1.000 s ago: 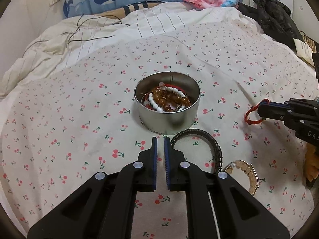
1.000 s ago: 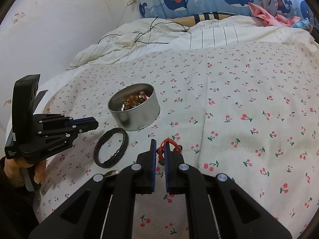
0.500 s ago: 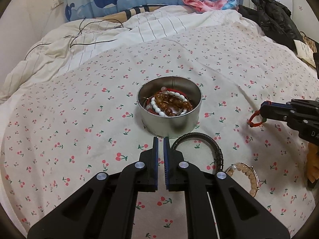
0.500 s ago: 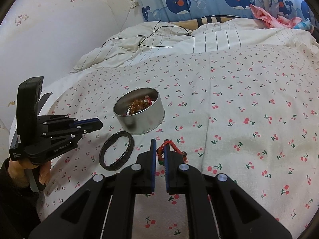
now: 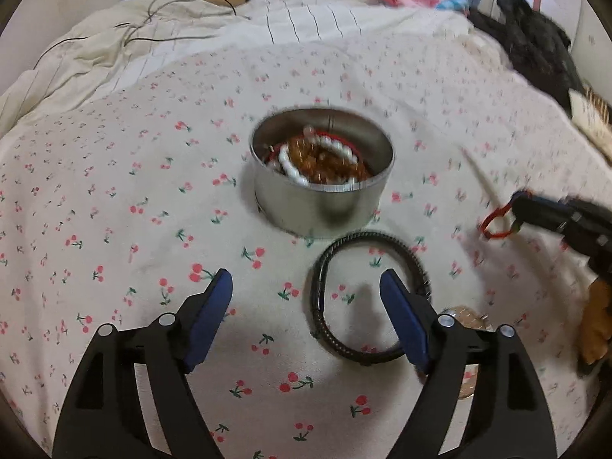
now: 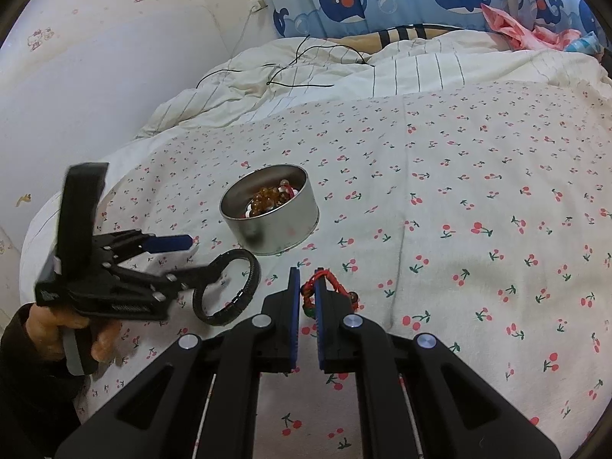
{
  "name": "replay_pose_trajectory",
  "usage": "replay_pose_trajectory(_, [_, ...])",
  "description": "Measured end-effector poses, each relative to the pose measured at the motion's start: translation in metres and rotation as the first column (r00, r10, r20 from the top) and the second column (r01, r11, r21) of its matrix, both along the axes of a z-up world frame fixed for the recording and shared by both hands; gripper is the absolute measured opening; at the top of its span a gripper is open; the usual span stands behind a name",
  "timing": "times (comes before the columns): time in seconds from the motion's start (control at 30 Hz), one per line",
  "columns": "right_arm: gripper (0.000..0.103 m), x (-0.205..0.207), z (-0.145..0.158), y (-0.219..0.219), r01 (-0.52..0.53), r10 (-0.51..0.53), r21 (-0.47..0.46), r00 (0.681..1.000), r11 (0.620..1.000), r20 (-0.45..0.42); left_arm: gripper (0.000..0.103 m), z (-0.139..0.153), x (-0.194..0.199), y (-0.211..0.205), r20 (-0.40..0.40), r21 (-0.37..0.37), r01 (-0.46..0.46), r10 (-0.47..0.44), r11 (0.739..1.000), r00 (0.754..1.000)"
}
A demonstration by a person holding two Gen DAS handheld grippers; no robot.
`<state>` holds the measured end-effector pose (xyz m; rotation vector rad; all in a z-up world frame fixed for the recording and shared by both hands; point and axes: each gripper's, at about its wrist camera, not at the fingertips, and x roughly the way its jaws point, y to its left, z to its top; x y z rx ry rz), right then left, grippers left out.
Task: Organize jewelry
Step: 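Carry the black cord bracelet over the tin and release it from the left gripper, then lower the red keychain into the tin and open the right gripper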
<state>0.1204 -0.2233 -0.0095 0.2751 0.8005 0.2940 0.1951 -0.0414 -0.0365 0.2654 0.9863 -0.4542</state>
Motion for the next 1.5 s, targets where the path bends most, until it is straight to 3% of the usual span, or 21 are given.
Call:
replay_pose_trajectory(0.13, [0.008,0.000,0.000,0.001,-0.002,0.002,0.005,1.000,1.000,-0.001,0.075,-0.009,0.000,-0.006,0.007,0.037,-0.002,0.002,0.999,1.000])
replay_pose_trajectory(0.17, [0.008,0.000,0.000,0.001,-0.003,0.003,0.006,1.000,1.000,-0.003,0.062,-0.009,0.000,-0.005,0.000,0.016,-0.009,0.009,1.000,1.000])
replay_pose_trajectory(0.2, [0.008,0.000,0.000,0.001,-0.003,0.003,0.006,1.000,1.000,-0.004,0.030,-0.010,0.001,-0.004,-0.024,-0.008,-0.010,0.010,1.000,1.000])
replay_pose_trajectory(0.27, [0.008,-0.001,0.000,0.001,-0.002,0.002,0.007,1.000,1.000,-0.004,0.008,-0.010,0.001,-0.004,-0.050,-0.018,0.003,-0.004,1.000,0.999])
replay_pose_trajectory(0.33, [0.008,-0.001,0.000,0.001,0.000,0.000,0.009,1.000,1.000,-0.004,0.007,-0.009,-0.002,-0.005,-0.045,-0.008,0.021,-0.021,1.000,0.999])
replay_pose_trajectory(0.53, [0.008,-0.001,0.002,-0.004,0.012,-0.012,0.035,1.000,0.999,-0.001,0.007,0.016,-0.010,0.002,-0.034,-0.108,0.051,-0.055,0.993,0.998])
replay_pose_trajectory(0.77, [0.008,-0.001,0.006,-0.006,0.009,-0.009,0.067,1.000,0.998,0.006,0.007,0.037,0.009,0.011,0.002,-0.141,-0.010,0.010,0.990,1.000])
replay_pose_trajectory(1.07, [0.008,-0.002,0.011,-0.011,0.017,-0.019,0.110,1.000,0.994,0.018,0.007,0.054,0.049,-0.009,0.042,-0.089,-0.052,0.056,0.995,0.998])
replay_pose_trajectory(1.27, [0.008,-0.002,0.013,-0.014,0.020,-0.023,0.133,1.000,0.991,0.020,0.009,0.048,0.076,-0.029,0.045,-0.004,-0.078,0.078,0.997,0.996])
replay_pose_trajectory(1.33, [0.008,-0.002,0.013,-0.013,0.020,-0.023,0.135,1.000,0.991,0.020,0.013,0.042,0.083,-0.032,0.022,0.022,-0.081,0.081,0.996,0.997])
replay_pose_trajectory(1.37, [0.008,-0.002,0.013,-0.013,0.020,-0.023,0.136,1.000,0.990,0.021,0.021,0.039,0.086,-0.031,0.011,0.024,-0.090,0.090,0.996,0.996])
replay_pose_trajectory(1.47, [0.008,-0.004,0.014,-0.014,0.018,-0.022,0.142,1.000,0.990,0.022,0.030,0.042,0.082,-0.022,0.007,-0.020,-0.104,0.104,0.994,0.995])
replay_pose_trajectory(1.5, [0.008,-0.004,0.014,-0.015,0.018,-0.021,0.148,1.000,0.989,0.021,0.042,0.045,0.077,-0.017,0.035,-0.019,-0.126,0.127,0.992,0.991])
